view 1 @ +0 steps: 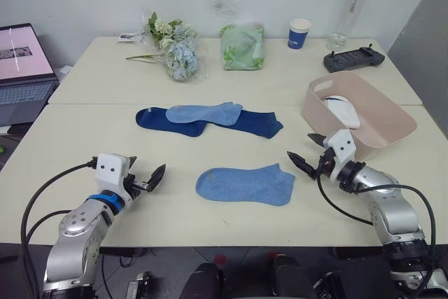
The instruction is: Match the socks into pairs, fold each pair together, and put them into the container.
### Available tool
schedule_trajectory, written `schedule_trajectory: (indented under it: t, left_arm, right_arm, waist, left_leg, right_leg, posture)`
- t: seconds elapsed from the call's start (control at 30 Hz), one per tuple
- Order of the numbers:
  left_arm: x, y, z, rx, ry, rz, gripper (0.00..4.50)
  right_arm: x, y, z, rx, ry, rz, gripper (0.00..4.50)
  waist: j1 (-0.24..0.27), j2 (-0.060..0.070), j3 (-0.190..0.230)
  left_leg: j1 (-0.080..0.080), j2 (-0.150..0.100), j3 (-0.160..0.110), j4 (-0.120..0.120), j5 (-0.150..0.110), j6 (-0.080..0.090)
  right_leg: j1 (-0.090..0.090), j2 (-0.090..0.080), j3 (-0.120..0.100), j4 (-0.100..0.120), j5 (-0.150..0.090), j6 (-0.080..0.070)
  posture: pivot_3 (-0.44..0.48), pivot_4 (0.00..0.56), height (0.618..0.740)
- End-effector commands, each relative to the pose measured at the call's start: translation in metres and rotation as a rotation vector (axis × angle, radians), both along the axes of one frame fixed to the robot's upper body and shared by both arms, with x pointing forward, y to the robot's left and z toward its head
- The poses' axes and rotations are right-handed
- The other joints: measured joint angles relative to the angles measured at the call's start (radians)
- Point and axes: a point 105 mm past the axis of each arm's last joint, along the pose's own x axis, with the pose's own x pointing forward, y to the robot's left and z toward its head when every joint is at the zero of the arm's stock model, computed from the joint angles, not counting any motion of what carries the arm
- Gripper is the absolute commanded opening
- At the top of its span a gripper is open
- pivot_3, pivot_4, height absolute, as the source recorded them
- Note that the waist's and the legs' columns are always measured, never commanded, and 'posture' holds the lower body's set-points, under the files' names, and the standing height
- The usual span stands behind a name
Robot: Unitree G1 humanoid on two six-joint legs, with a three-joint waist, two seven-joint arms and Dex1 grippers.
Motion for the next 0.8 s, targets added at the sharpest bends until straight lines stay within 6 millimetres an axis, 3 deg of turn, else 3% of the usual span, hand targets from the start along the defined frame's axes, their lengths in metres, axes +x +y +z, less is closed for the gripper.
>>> schedule_trajectory:
  t: [0.03,0.2,0.43,0.6,0.8]
  left_arm:
    - [0.007,-0.001,0.016,0.02,-0.056,-0.023,4.48]
    - [0.023,-0.023,0.024,0.083,-0.085,-0.138,4.48]
    - [0.084,-0.06,0.036,0.271,-0.147,-0.285,4.48]
    - [0.117,-0.081,0.029,0.459,-0.127,-0.375,4.48]
    - [0.14,-0.094,0.024,0.552,-0.148,-0.369,4.48]
  right_arm:
    - [0.002,0.001,0.018,-0.006,-0.069,0.001,4.5]
    - [0.003,0.002,0.021,0.004,-0.078,-0.02,4.5]
    - [0.011,0.013,0.031,0.041,-0.099,-0.017,4.5]
    - [0.012,0.011,0.034,0.027,-0.107,-0.022,4.5]
    - [0.01,0.012,0.039,0.018,-0.125,-0.034,4.5]
  waist:
    - [0.0,0.0,0.0]
    - [0.001,0.0,0.0]
    - [0.002,0.0,0.0]
    - [-0.003,0.0,0.0]
    - [-0.004,0.0,0.0]
  left_leg:
    - [0.0,0.0,0.0,0.0,0.0,0.0]
    - [0.0,0.0,0.0,0.0,0.0,0.0]
    - [0.0,-0.002,0.0,0.001,0.0,0.0]
    - [-0.001,-0.003,0.001,0.0,0.0,0.0]
    - [-0.002,-0.003,0.002,0.001,0.0,0.0]
  right_leg:
    - [0.0,0.0,0.0,0.0,0.0,0.0]
    - [0.0,0.0,0.0,0.0,0.0,0.0]
    - [0.0,0.001,-0.001,0.0,0.0,0.0]
    - [-0.002,0.0,-0.001,0.0,0.0,0.0]
    - [-0.001,0.0,-0.001,0.0,0.0,0.0]
  posture:
    - [0.0,0.15,0.74]
    - [0.0,0.15,0.74]
    - [0.0,0.15,0.74]
    - [0.0,0.15,0.74]
    - [0.0,0.15,0.74]
